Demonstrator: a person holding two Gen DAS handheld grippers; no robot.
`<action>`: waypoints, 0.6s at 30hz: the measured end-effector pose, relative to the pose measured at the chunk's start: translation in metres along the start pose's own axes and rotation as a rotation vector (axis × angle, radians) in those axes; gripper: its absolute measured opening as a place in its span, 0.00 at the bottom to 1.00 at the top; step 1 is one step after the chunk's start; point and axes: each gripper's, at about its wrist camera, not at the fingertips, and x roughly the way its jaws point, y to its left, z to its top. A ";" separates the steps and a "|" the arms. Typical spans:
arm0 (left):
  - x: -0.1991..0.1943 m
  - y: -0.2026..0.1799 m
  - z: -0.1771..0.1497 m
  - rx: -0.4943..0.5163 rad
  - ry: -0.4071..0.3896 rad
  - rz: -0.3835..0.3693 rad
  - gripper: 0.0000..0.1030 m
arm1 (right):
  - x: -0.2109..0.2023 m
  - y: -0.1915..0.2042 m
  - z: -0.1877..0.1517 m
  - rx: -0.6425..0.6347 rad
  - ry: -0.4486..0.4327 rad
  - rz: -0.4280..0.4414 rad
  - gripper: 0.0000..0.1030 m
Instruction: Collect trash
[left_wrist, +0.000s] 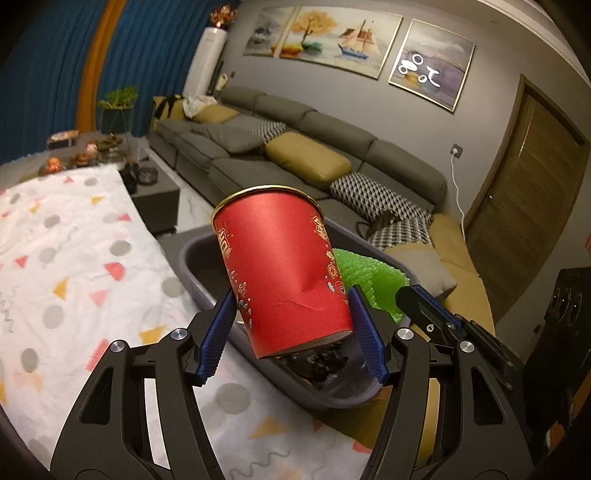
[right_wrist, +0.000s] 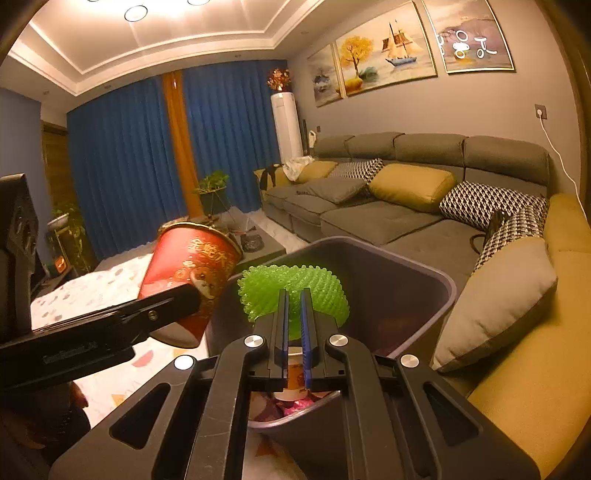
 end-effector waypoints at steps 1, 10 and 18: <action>0.004 -0.001 -0.001 -0.002 0.008 -0.003 0.60 | 0.002 -0.001 -0.001 0.003 0.002 -0.003 0.10; 0.006 0.016 -0.009 -0.041 0.030 0.046 0.80 | 0.001 -0.010 -0.006 0.022 0.004 -0.040 0.45; -0.061 0.037 -0.032 -0.011 -0.045 0.317 0.92 | -0.027 0.012 -0.013 -0.010 -0.013 -0.022 0.86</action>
